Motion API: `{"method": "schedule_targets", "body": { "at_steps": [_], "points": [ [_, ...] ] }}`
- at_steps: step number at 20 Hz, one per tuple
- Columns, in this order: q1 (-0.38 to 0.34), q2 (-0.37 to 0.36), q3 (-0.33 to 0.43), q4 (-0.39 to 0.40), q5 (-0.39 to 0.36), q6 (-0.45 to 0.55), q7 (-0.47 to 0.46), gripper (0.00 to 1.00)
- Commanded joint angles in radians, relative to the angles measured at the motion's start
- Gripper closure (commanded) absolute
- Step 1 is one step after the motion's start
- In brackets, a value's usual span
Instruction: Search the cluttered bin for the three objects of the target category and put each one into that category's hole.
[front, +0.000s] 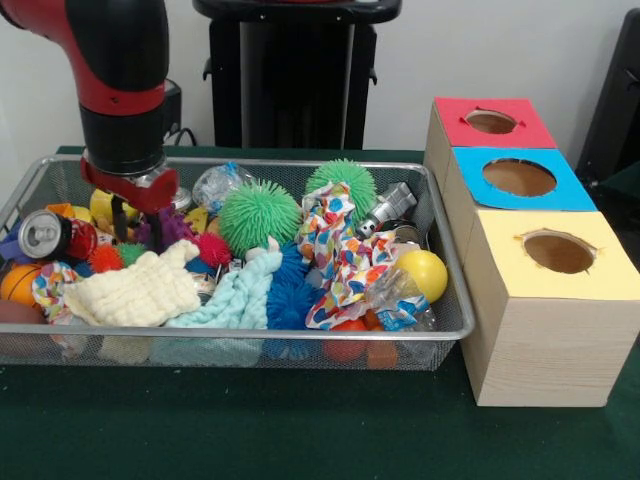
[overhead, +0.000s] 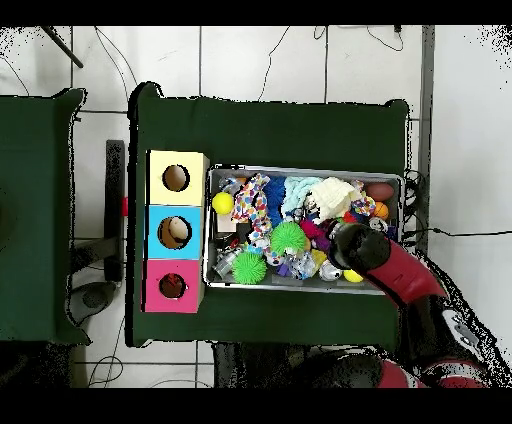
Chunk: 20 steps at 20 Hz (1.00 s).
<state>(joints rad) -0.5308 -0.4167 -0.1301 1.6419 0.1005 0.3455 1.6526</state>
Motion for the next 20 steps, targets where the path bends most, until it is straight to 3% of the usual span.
{"method": "schedule_targets", "body": {
  "at_steps": [1, 5, 10, 15, 20],
  "points": [
    [-0.124, 0.014, 0.041, 0.03, -0.101, -0.075, 0.028, 0.0],
    [-0.178, -0.029, 0.057, 0.058, -0.147, -0.048, -0.001, 0.0],
    [-0.23, -0.018, 0.089, 0.033, -0.196, -0.03, -0.017, 0.0],
    [-0.218, -0.022, 0.093, 0.039, -0.207, -0.021, 0.028, 0.0],
    [-0.207, 0.031, 0.117, 0.025, -0.198, -0.077, 0.077, 0.0]
  ]
}}
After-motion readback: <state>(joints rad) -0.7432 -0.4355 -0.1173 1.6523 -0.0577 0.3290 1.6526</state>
